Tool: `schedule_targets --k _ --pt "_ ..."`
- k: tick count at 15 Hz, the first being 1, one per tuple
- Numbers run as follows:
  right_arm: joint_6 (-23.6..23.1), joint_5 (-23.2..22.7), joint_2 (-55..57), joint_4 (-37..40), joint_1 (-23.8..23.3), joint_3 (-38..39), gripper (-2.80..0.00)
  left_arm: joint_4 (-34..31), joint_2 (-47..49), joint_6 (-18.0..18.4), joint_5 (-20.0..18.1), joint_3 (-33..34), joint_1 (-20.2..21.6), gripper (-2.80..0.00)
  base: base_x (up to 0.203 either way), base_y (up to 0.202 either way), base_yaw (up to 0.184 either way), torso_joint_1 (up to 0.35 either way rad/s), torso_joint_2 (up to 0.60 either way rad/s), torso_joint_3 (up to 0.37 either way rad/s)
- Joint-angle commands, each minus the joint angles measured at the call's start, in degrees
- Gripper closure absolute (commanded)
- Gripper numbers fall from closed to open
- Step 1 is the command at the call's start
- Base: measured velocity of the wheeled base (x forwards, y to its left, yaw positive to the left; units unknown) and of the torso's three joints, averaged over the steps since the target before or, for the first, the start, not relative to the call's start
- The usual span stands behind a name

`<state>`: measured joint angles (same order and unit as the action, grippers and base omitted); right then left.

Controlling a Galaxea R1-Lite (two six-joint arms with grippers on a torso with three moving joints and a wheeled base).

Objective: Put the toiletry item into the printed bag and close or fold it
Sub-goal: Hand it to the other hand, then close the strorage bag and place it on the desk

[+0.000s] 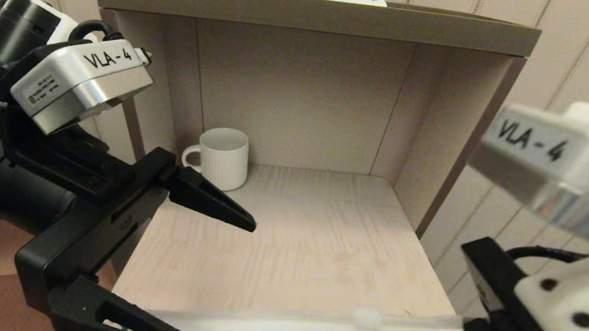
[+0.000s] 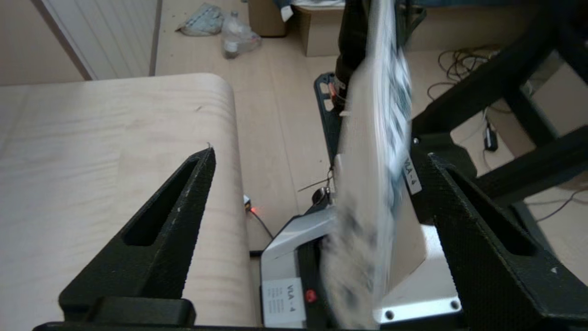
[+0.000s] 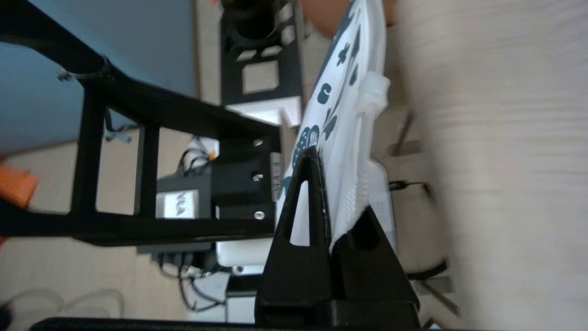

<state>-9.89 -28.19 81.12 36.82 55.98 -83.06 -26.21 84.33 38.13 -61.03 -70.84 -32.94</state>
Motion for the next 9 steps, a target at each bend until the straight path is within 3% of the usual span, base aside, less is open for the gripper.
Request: schedule_targets --k 1,9 --pt "-0.22 -0.20 2.54 -0.05 2.11 0.82 0.00 -0.16 0.13 -0.66 -0.32 -0.44 -0.02 -2.80 0.000 0.000 0.000 0.000 0.00 0.000" --pt "-0.13 -0.03 6.15 -11.15 6.07 3.43 0.00 -0.06 -0.40 -7.70 -2.17 -1.23 0.77 -2.80 0.000 0.000 0.000 0.000 0.00 0.000"
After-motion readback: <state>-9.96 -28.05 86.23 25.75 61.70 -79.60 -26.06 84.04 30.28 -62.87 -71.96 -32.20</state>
